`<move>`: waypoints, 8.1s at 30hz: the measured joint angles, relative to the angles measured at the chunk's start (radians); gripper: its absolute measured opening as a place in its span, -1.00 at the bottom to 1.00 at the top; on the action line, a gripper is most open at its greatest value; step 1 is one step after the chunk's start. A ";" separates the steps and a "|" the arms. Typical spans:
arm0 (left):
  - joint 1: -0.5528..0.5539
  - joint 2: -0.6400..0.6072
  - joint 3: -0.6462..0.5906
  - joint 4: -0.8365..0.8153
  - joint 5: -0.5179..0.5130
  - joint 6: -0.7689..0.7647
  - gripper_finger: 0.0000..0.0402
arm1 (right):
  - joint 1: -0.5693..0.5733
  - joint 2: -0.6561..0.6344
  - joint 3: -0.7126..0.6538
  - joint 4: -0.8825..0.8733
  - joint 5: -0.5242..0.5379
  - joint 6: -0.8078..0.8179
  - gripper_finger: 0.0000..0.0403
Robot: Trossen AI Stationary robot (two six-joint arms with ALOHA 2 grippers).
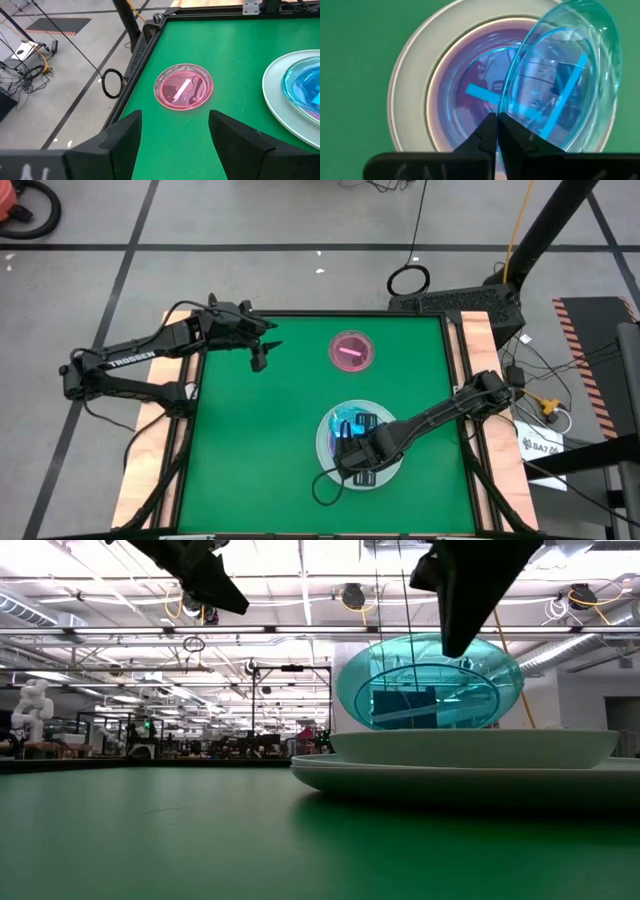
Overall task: Stack plastic plates
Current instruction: Stack the blue plate on top of the blue plate, then stack the pink plate on top of the blue plate
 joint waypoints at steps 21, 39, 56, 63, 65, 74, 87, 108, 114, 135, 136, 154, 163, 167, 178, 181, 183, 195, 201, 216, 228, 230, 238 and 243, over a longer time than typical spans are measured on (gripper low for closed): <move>0.000 0.000 0.000 0.015 0.000 -0.020 0.18 | 0.027 0.006 0.000 -0.039 0.060 0.021 -0.36; -0.050 0.000 0.000 0.059 0.000 -0.081 0.18 | -0.005 -0.281 -0.457 0.468 0.233 -0.262 -0.57; -0.072 0.187 0.001 0.222 0.001 -0.211 0.18 | -0.290 -0.860 -0.983 1.056 0.081 -0.656 -0.70; -0.050 0.350 0.001 0.389 0.027 -0.211 0.18 | -0.354 -1.029 -0.985 1.113 0.023 -0.794 -0.71; -0.029 0.391 0.001 0.420 0.075 -0.219 0.18 | -0.361 -1.050 -0.985 1.116 -0.016 -0.794 -0.71; 0.046 0.642 0.170 0.396 0.160 -0.350 0.18 | -0.377 -1.066 -0.985 1.084 -0.028 -0.829 -0.71; 0.127 1.004 0.496 0.219 0.056 -0.326 0.18 | -0.377 -1.111 -0.985 0.997 -0.022 -0.809 -0.71; 0.137 1.125 0.572 0.156 -0.003 -0.420 0.18 | -0.377 -1.111 -0.985 0.940 0.105 -0.790 -0.71; 0.137 1.125 0.604 0.069 0.038 -0.405 0.18 | -0.377 -1.111 -0.985 0.940 0.104 -0.790 -0.71; 0.153 1.123 0.617 -0.131 0.088 -0.382 0.18 | -0.377 -1.111 -0.985 0.940 0.106 -0.793 -0.71; 0.153 1.123 0.616 -0.122 0.089 -0.383 0.18 | -0.377 -1.111 -0.985 0.940 0.106 -0.793 -0.71; 0.160 1.123 0.616 -0.155 0.069 -0.388 0.18 | -0.377 -1.111 -0.985 0.940 0.108 -0.800 -0.71; 0.194 1.121 0.636 -0.316 0.025 -0.364 0.18 | -0.377 -1.111 -0.985 0.940 0.108 -0.803 -0.71; 0.198 1.125 0.688 -0.500 -0.002 -0.305 0.18 | -0.377 -1.111 -0.985 0.937 0.108 -0.802 -0.71; 0.197 1.125 0.767 -0.616 -0.039 -0.262 0.18 | -0.377 -1.111 -0.985 0.923 0.108 -0.795 -0.71; 0.203 1.125 0.767 -0.603 -0.074 -0.252 0.18 | -0.377 -1.111 -0.985 0.914 0.108 -0.790 -0.71; 0.216 1.125 0.767 -0.583 -0.049 -0.247 0.18 | -0.376 -1.111 -0.985 0.908 0.108 -0.781 -0.71; 0.295 1.124 0.685 -0.494 0.077 -0.228 0.18 | -0.377 -1.111 -0.984 0.856 0.108 -0.717 -0.71; 0.276 1.122 0.669 -0.490 0.081 -0.206 0.05 | -0.377 -1.111 -0.984 0.859 0.108 -0.717 -0.71; 0.249 1.092 0.666 -0.488 0.081 -0.220 -0.82 | -0.385 -1.102 -0.984 0.880 0.296 -0.389 -0.71; 0.156 0.981 0.666 -0.493 0.068 -0.186 -0.85 | -0.521 -0.812 -0.983 0.983 0.278 0.155 -0.68; 0.135 0.959 0.666 -0.496 0.059 -0.184 -0.85 | -0.560 -0.765 -0.983 1.052 0.237 0.180 -0.63; 0.045 0.906 0.668 -0.469 0.019 -0.174 -0.85 | -0.667 -0.618 -0.983 1.197 0.152 0.040 -0.27; 0.013 0.893 0.668 -0.522 0.019 -0.148 -0.85 | -0.695 -0.541 -0.983 1.212 0.038 0.041 -0.18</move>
